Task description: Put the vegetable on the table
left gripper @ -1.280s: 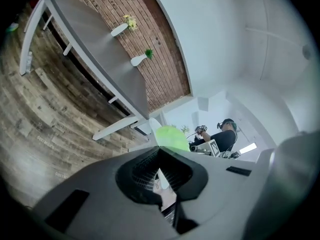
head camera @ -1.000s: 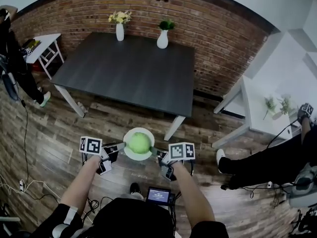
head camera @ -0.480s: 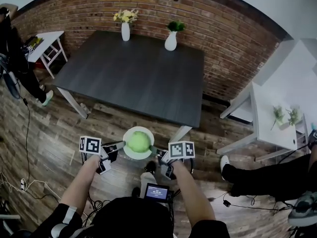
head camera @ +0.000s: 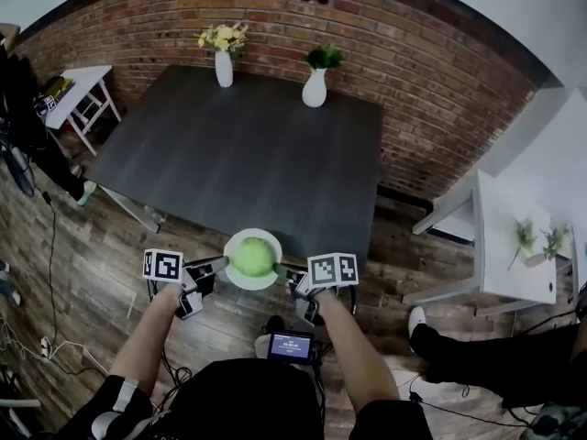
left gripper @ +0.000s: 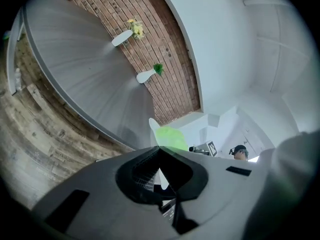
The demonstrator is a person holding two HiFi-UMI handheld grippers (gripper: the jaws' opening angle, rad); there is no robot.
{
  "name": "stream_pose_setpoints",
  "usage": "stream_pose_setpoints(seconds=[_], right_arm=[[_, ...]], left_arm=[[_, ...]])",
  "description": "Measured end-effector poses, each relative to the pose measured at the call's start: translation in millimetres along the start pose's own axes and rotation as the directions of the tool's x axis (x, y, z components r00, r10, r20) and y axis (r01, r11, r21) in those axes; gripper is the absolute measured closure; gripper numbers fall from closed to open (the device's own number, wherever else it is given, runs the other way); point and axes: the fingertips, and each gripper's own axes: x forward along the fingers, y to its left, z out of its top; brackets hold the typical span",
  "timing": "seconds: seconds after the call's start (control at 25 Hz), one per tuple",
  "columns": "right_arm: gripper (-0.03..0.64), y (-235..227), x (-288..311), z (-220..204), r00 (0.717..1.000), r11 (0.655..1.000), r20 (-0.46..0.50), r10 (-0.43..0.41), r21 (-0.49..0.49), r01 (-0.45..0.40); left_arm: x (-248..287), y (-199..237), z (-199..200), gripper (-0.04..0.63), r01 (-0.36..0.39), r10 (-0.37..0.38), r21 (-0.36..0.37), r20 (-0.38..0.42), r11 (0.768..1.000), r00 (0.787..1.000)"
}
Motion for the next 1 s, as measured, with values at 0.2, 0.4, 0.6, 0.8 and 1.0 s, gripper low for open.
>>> stream_pose_setpoints(seconds=[0.2,0.4,0.6,0.8,1.0], right_arm=[[0.606,-17,-3,49,1.0,1.0,-0.02,0.011,-0.015,-0.012],[0.606,-27,0,78,0.999,0.999,-0.029,0.029,-0.023,-0.03],[0.605,-32,7,96,0.999,0.999,-0.039,0.038,-0.023,-0.039],[0.606,-35,18,107,0.999,0.999,-0.042,0.033,-0.018,-0.034],[0.606,-37,36,131,1.0,1.0,-0.027,0.016,-0.01,-0.016]], left_arm=[[31,6,38,0.592,-0.021,0.021,0.007,0.024,1.0,0.999],[47,6,60,0.592,-0.031,0.031,-0.001,0.043,1.0,0.999],[54,11,78,0.592,-0.034,0.034,-0.005,0.054,0.999,0.998],[53,25,91,0.592,-0.042,0.042,0.001,0.05,0.999,0.998],[56,37,121,0.592,-0.014,0.014,-0.01,0.037,1.0,0.999]])
